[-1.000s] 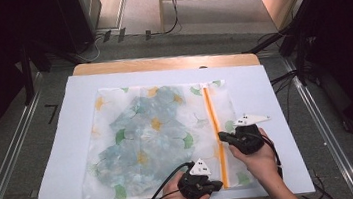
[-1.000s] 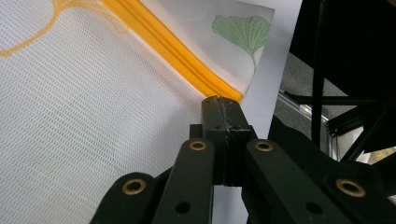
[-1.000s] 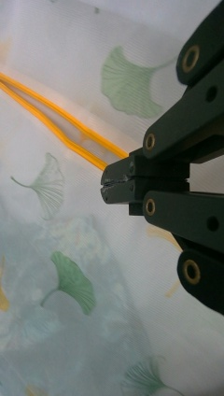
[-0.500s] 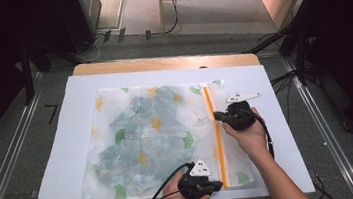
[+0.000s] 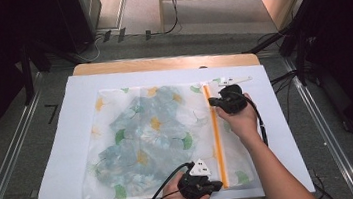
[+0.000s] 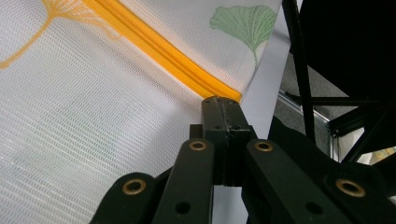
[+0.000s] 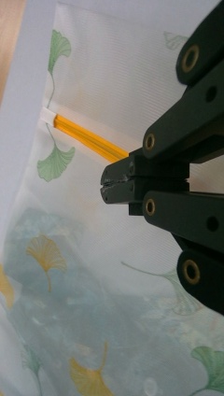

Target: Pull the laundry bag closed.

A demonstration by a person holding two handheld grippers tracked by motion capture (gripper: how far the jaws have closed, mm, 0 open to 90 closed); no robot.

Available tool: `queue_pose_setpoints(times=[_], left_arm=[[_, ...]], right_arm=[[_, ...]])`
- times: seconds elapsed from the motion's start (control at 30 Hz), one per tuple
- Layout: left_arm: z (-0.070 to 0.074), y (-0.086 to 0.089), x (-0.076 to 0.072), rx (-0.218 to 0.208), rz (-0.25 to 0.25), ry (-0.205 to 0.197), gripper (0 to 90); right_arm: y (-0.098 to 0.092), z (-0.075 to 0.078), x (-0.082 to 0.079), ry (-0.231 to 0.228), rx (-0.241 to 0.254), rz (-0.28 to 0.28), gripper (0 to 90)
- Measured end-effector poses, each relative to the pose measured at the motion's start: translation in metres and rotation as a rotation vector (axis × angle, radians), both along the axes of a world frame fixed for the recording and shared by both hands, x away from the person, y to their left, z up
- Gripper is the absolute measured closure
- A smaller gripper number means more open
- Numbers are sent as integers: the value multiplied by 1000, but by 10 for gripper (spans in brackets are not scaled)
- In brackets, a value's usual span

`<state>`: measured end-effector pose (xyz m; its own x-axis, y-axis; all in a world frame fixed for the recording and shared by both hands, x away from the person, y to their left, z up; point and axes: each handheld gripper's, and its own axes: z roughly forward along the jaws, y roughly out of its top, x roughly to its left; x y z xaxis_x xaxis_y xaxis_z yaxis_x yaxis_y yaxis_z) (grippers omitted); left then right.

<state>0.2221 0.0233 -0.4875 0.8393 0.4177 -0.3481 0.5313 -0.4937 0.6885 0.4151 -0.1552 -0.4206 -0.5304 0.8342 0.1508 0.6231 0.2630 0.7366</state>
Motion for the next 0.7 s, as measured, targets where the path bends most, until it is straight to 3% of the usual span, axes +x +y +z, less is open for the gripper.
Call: queue_pose_setpoints(times=[0.53, 0.7], left_arm=[[-1, 1, 2, -9, -2, 18, 900], [-1, 0, 2, -9, 1, 22, 900]], right_arm=[[10, 4, 40, 2, -15, -41, 900], [10, -2, 55, 21, 17, -87, 900]])
